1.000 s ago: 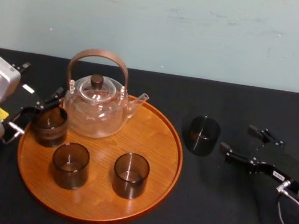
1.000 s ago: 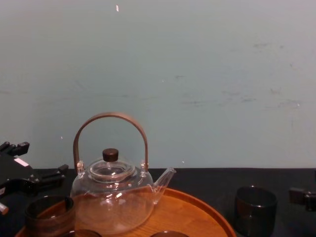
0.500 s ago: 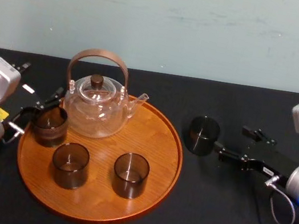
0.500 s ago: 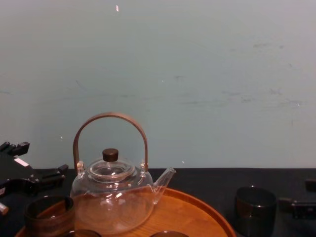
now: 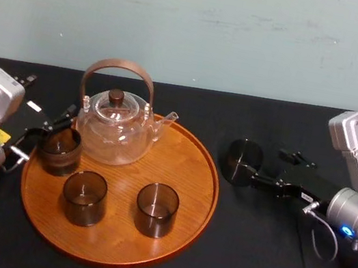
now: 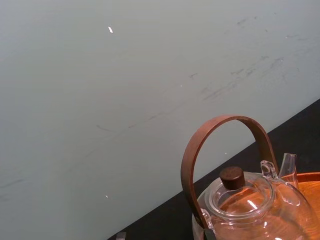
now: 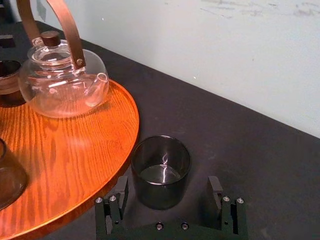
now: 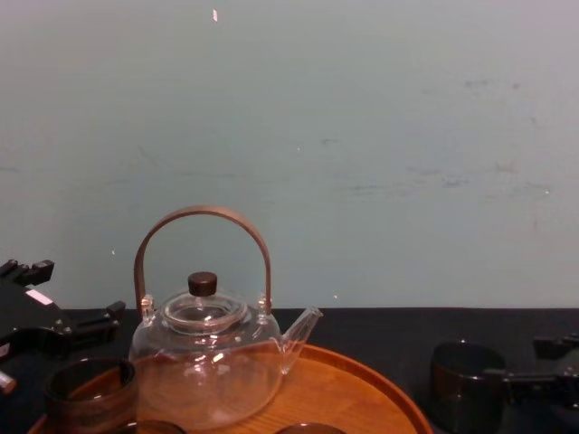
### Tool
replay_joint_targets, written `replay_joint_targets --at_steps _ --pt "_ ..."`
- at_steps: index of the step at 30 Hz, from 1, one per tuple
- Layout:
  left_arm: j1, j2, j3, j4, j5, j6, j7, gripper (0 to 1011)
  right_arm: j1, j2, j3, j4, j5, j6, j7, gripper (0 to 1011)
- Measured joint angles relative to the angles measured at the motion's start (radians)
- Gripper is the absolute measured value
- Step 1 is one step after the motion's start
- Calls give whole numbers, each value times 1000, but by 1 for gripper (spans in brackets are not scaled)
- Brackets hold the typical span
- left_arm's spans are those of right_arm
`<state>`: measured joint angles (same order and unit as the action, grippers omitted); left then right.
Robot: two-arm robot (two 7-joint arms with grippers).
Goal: Pick up the glass from the table and place it on the tray.
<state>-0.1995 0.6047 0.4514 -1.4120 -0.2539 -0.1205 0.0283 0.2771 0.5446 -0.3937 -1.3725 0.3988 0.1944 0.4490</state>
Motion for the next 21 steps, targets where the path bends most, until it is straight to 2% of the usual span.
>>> replay_joint_targets --at_steps 6,7,21 --pt "0 0 0 0 0 0 0 1001 26 -27 -8 36 -17 9 1 1002" --pt "0 0 0 0 0 0 0 1001 52 -51 -22 71 -35 18 15 1002" --pt "0 0 0 0 0 0 0 1001 109 -92 -40 143 -65 20 29 1002"
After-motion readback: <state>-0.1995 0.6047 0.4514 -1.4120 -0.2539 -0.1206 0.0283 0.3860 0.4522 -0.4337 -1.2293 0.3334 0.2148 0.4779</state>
